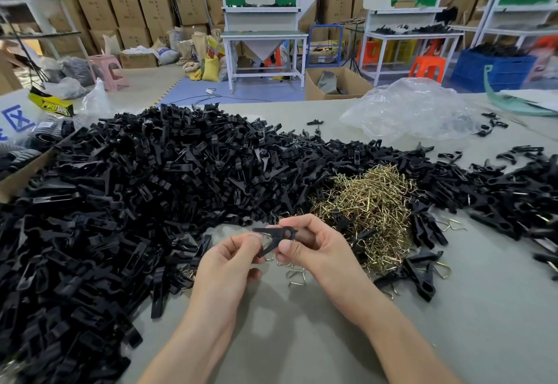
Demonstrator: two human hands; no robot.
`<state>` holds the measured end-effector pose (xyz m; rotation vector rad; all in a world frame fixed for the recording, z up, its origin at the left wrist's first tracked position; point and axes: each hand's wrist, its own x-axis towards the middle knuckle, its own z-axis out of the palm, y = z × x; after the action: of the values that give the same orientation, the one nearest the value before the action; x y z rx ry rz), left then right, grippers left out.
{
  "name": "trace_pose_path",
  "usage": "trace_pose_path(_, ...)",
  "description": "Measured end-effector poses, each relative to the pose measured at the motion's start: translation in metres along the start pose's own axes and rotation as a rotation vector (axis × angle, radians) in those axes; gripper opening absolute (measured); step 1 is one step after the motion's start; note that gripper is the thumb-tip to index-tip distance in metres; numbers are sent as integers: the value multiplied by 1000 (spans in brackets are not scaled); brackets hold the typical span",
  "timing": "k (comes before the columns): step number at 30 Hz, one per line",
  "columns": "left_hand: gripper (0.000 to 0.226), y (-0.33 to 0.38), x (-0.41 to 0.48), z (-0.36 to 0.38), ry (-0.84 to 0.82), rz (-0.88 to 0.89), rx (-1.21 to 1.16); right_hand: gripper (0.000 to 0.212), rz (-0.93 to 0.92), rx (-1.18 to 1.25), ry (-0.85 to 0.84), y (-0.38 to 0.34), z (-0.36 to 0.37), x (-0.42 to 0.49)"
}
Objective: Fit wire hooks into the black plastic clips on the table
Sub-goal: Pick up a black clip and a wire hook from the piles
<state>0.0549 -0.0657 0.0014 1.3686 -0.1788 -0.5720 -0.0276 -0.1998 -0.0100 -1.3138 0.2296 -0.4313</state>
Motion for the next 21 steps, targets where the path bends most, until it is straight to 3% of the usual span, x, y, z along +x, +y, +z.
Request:
trace_pose_path(4, 12, 5, 0, -2, -190, -76, -142, 25, -20, -35, 26, -2, -2, 0)
trace_pose_path(7, 29, 11, 0, -7, -353, -161, -299, 26, -39, -45, 20, -2, -3, 0)
trace_pose_path(10, 34, 10, -1, -8, -412, -225, -373, 27, -61, -46, 9, -3, -4, -2)
trace_pose_path(13, 26, 8, -3, -6, -468, -256, -384, 30, -64, -49, -22, -6, -5, -4)
trace_pose_path(15, 20, 8, -5, -6, -522, -243, -342, 28, -64, -73, -46, -7, -6, -4)
trace_pose_path(21, 30, 10, -8, -4, -564, -207, -359, 28, -40, -59, -75, -9, -5, -5)
